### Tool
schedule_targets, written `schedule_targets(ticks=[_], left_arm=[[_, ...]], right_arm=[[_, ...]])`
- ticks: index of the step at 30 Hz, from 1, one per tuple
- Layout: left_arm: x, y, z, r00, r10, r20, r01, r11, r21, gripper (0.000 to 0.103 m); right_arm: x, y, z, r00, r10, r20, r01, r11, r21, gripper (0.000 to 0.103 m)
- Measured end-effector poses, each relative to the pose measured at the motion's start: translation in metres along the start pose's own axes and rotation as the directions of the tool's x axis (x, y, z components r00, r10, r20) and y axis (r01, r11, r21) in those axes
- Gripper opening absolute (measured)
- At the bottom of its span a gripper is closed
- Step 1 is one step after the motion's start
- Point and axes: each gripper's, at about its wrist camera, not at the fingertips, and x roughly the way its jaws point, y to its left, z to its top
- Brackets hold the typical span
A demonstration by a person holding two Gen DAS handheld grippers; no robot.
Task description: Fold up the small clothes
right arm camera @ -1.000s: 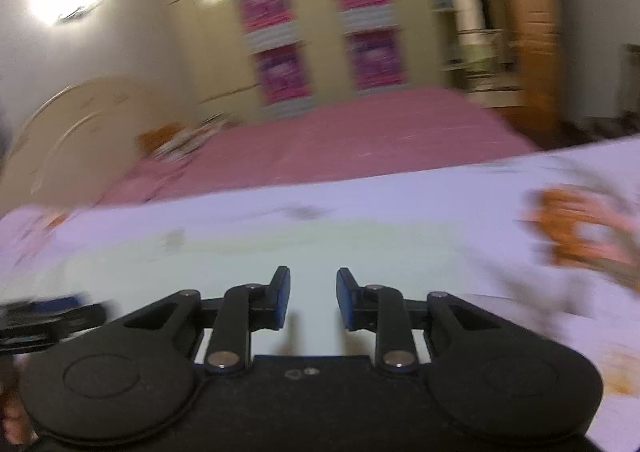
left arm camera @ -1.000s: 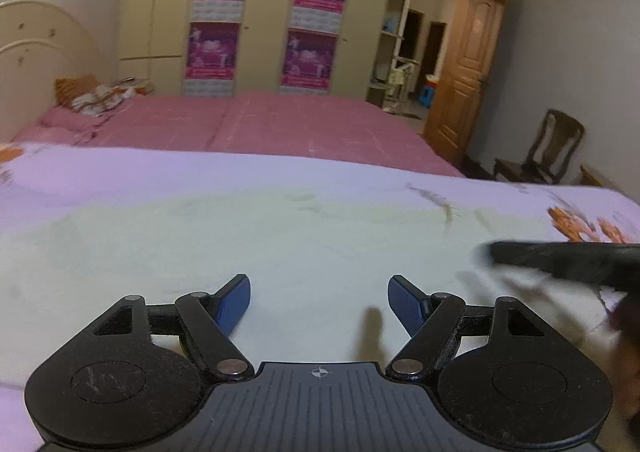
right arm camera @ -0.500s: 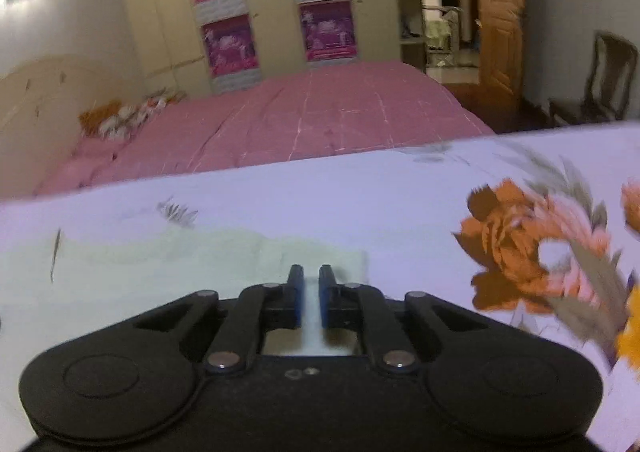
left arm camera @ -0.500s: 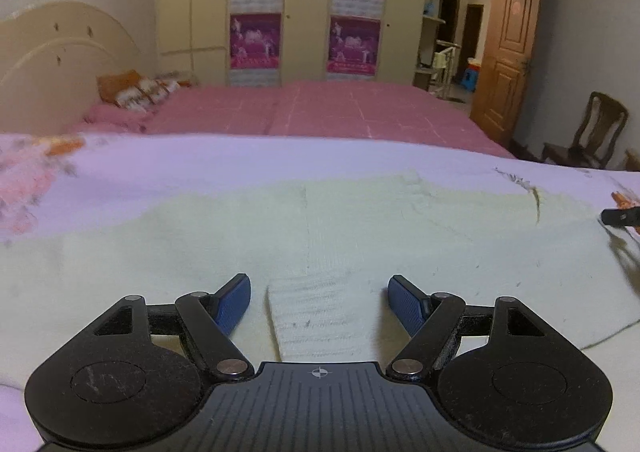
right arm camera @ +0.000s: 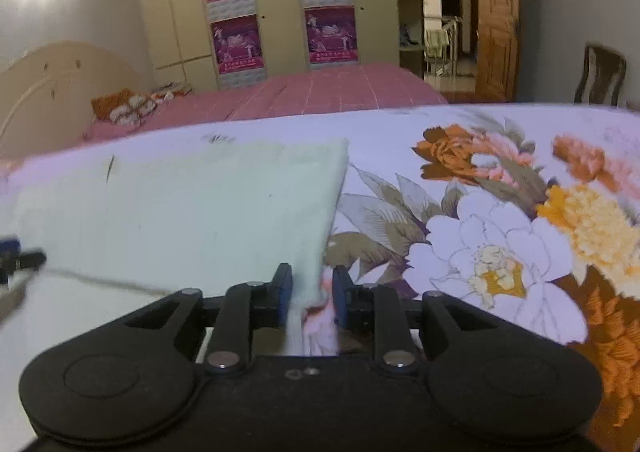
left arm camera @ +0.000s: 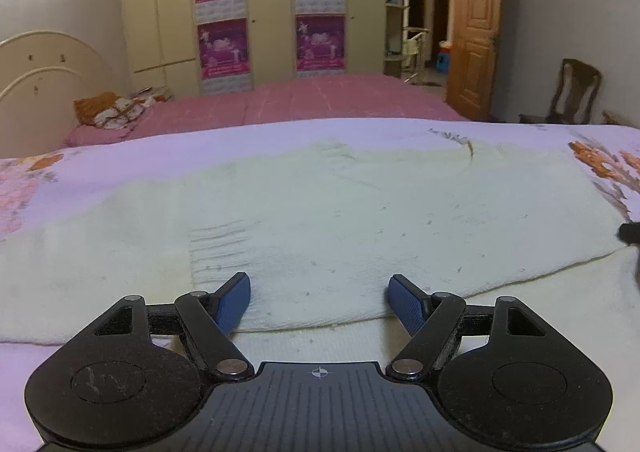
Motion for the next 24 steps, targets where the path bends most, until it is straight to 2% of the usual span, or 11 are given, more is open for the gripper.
schedule_targets(ticks=[3,4,6,10,13,15,17,19,20,21,24], left_arm=[[-0.005,-0.004,-0.011,1.000,0.011,0.014,-0.011,1.000,0.011,0.078],[-0.008,-0.003,-0.009,1.000,0.006,0.013,-0.006,1.000,-0.009,0.078],[-0.015,0.000,-0.004,1.000,0.021,-0.001,-0.021,1.000,-0.020,0.078],[-0.049,0.023,-0.015,0.998,0.036,0.050,-0.033,0.998,-0.056,0.078],[-0.074,0.065,-0.038,0.995,0.086,0.044,-0.078,0.984,-0.163,0.078],[-0.085,0.102,-0.053,0.992,0.126,0.032,-0.112,0.954,-0.278,0.078],[-0.094,0.147,-0.069,0.987,0.158,0.018,-0.134,0.891,-0.433,0.078],[-0.102,0.198,-0.088,0.982,0.186,0.009,-0.143,0.785,-0.603,0.078],[-0.109,0.227,-0.100,0.978,0.206,0.022,-0.134,0.711,-0.690,0.078],[-0.112,0.246,-0.108,0.975,0.220,0.038,-0.119,0.658,-0.744,0.077],[-0.117,0.299,-0.128,0.970,0.227,0.090,-0.041,0.514,-0.857,0.065]], right_arm=[[-0.018,0.004,0.006,0.999,0.023,0.039,-0.023,1.000,0.013,0.024],[-0.017,0.006,0.002,1.000,0.025,0.018,-0.025,1.000,-0.001,0.025],[-0.004,0.009,-0.008,0.996,0.020,-0.082,-0.021,1.000,-0.018,0.028],[-0.030,0.006,-0.004,0.999,0.044,-0.031,-0.043,0.998,0.043,0.027],[-0.046,0.006,-0.008,0.998,0.055,-0.014,-0.054,0.997,0.047,0.027],[-0.055,0.005,-0.015,0.998,0.064,-0.014,-0.063,0.997,0.051,0.027],[-0.061,0.004,-0.021,0.998,0.068,-0.018,-0.067,0.997,0.049,0.027],[-0.064,0.003,-0.026,0.997,0.068,-0.025,-0.067,0.996,0.055,0.027],[-0.064,0.002,-0.028,0.997,0.069,-0.026,-0.067,0.996,0.061,0.027],[-0.064,0.000,-0.029,0.997,0.070,-0.027,-0.068,0.995,0.073,0.027],[-0.060,-0.003,-0.027,0.997,0.065,-0.032,-0.061,0.992,0.109,0.027]])
